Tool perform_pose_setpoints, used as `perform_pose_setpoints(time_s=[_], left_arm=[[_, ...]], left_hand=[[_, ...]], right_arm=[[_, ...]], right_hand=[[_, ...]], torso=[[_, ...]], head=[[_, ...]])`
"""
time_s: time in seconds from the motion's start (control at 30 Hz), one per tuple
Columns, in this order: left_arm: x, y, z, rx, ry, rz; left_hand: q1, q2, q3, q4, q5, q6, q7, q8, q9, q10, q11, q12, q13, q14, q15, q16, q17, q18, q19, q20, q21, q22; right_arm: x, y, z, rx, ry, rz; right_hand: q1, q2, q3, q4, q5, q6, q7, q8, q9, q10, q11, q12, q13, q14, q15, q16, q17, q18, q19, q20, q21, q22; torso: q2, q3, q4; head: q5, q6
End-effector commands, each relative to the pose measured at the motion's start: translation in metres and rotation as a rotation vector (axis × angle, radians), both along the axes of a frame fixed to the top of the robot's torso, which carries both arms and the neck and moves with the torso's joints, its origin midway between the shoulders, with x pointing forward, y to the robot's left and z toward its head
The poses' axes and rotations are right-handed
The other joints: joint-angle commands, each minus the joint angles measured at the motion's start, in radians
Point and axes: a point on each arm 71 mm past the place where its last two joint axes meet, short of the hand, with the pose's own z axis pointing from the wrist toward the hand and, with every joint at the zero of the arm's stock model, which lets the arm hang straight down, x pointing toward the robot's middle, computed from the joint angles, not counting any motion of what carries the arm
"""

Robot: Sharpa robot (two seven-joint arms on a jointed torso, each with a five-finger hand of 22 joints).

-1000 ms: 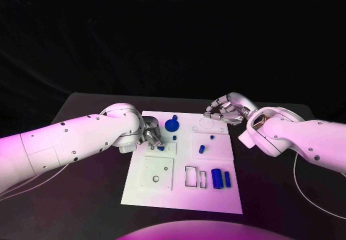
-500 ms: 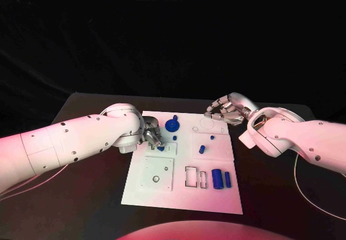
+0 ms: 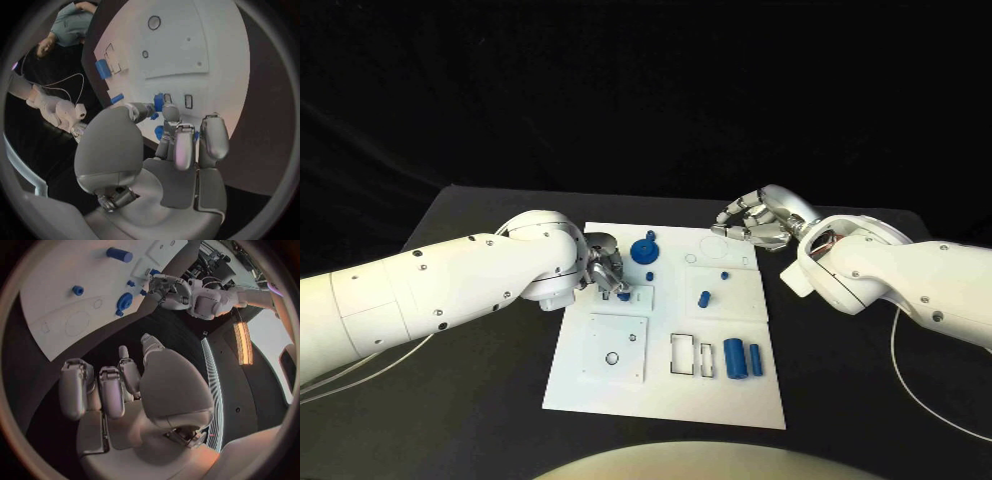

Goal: Assemble the parts on the task board

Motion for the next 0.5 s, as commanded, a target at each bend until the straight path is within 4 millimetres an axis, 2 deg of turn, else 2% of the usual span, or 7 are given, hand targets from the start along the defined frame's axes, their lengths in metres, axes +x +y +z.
perform_pose_setpoints(time_s=[0.03, 0.5], left_arm=[[0.0005, -0.0009, 0.0027, -0.032, -0.027, 0.023], [-0.0005, 0.003, -0.0042, -0.015, -0.034, 0.031]], left_hand=[[-0.002, 0.007, 0.225, -0.228, 0.005, 0.01, 0.001, 0.003, 0.081, 0.009, 0.0, 0.006, 0.0, 0.067, -0.006, 0.002, 0.12, -0.021, 0.009, -0.001, 0.005, 0.003], [-0.005, 0.003, 0.228, -0.232, 0.015, 0.014, -0.001, 0.002, 0.083, 0.014, -0.001, 0.007, 0.003, 0.068, -0.007, 0.003, 0.122, -0.022, 0.014, -0.003, 0.008, 0.009]], right_arm=[[-0.0002, 0.0003, 0.0002, -0.001, -0.009, 0.007], [0.0, 0.0004, -0.0006, -0.003, -0.009, 0.008]], right_hand=[[0.003, 0.001, -0.006, 0.002, -0.007, -0.008, 0.001, 0.007, -0.001, -0.002, -0.003, 0.001, 0.001, 0.076, -0.004, -0.006, 0.139, 0.013, -0.002, -0.002, -0.001, 0.14], [0.005, 0.002, -0.005, 0.002, -0.007, -0.008, 0.001, 0.008, -0.001, -0.002, -0.003, 0.001, 0.001, 0.076, -0.004, -0.006, 0.139, 0.014, -0.002, -0.002, -0.002, 0.14]], torso=[[0.0, 0.0013, 0.0011], [-0.002, 0.0009, 0.002]], head=[[-0.001, -0.002], [0.004, -0.007]])
